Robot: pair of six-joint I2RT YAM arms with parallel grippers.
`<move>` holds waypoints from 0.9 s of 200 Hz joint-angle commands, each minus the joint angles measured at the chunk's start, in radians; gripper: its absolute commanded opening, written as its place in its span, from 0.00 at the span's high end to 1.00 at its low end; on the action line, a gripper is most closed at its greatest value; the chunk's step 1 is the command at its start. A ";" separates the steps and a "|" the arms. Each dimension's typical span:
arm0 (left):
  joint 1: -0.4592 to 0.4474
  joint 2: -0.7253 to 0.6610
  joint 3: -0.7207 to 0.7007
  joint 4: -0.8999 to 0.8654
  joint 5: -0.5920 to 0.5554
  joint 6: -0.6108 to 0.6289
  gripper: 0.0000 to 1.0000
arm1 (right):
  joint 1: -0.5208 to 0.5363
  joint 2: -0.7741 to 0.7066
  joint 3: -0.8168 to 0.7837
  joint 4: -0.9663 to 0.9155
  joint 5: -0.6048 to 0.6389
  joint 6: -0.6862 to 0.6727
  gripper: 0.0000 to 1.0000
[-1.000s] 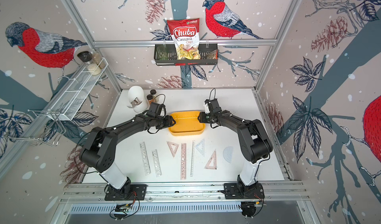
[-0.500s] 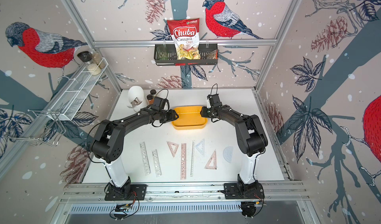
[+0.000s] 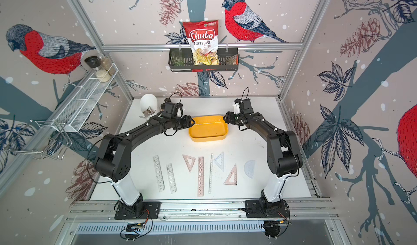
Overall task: Put the scattered rulers into the storage box
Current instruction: Move the storage box to the center of the board.
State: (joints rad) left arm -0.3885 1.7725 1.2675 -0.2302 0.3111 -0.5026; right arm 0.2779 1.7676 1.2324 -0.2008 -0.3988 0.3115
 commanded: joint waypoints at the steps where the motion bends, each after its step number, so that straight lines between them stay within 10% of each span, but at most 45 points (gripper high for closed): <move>1: 0.004 -0.033 -0.005 -0.011 0.012 0.048 0.36 | -0.006 -0.061 -0.051 0.014 -0.188 -0.044 0.36; 70: 0.004 -0.161 -0.110 0.018 0.069 0.086 0.31 | 0.127 -0.227 -0.235 0.005 -0.338 -0.002 0.36; 180: 0.004 -0.367 -0.291 -0.010 -0.021 0.098 0.31 | 0.652 -0.212 -0.359 -0.268 0.262 0.501 0.50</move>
State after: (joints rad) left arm -0.3870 1.4261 0.9947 -0.2276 0.3119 -0.4191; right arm 0.8684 1.5227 0.8711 -0.3492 -0.3351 0.6529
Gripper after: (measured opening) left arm 0.688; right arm 0.520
